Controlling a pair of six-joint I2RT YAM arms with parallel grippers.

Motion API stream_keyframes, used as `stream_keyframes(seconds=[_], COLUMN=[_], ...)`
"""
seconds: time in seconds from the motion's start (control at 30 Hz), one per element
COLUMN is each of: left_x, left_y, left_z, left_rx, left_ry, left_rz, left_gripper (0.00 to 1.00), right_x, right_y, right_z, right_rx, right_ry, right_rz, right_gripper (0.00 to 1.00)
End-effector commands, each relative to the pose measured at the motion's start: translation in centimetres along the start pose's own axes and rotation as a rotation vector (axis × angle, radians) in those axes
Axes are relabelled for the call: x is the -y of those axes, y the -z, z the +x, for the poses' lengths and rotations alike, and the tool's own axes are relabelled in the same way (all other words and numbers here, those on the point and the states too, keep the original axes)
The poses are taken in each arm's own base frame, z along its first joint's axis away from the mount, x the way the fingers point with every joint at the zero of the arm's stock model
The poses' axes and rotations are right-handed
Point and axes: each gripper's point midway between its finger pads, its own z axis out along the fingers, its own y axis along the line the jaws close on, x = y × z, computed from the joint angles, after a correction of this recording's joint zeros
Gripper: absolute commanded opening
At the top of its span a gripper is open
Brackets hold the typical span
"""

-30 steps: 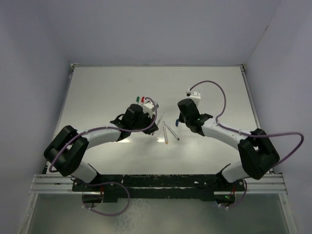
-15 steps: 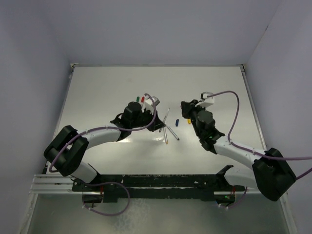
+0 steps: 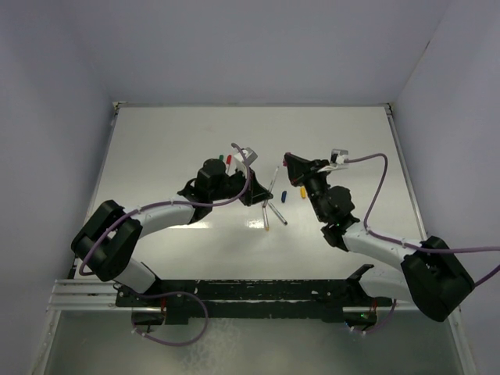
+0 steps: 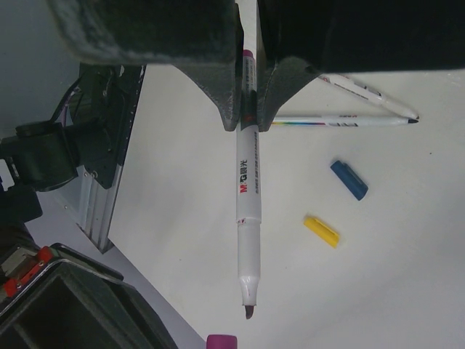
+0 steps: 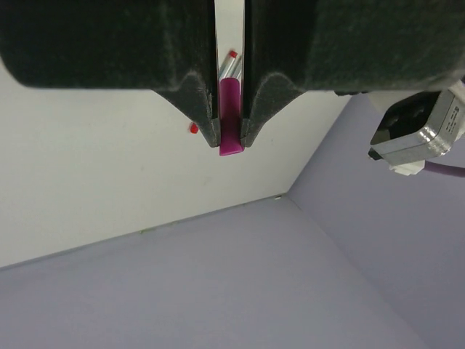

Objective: Insert the pens into the pen caps

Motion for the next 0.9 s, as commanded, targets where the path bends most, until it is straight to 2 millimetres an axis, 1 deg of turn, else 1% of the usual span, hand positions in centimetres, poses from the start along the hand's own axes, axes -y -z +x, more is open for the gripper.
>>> stream_keyframes(seconds=[0.0, 0.47, 0.87], left_x=[1.9, 2.3, 1.9], left_y=[-0.4, -0.4, -0.5], left_z=[-2.6, -2.5, -2.3], left_rx=[0.069, 0.062, 0.061], left_ry=[-0.033, -0.041, -0.044], left_rz=[0.078, 0.095, 0.083], left_gripper=[0.0, 0.0, 0.0], right_x=[-2.1, -2.3, -2.3], right_y=[0.2, -0.4, -0.5], right_z=[-2.4, -1.8, -1.4], right_rx=[0.093, 0.089, 0.08], right_ry=[-0.071, -0.094, -0.1], right_rz=[-0.097, -0.111, -0.113], right_gripper=[0.0, 0.0, 0.0])
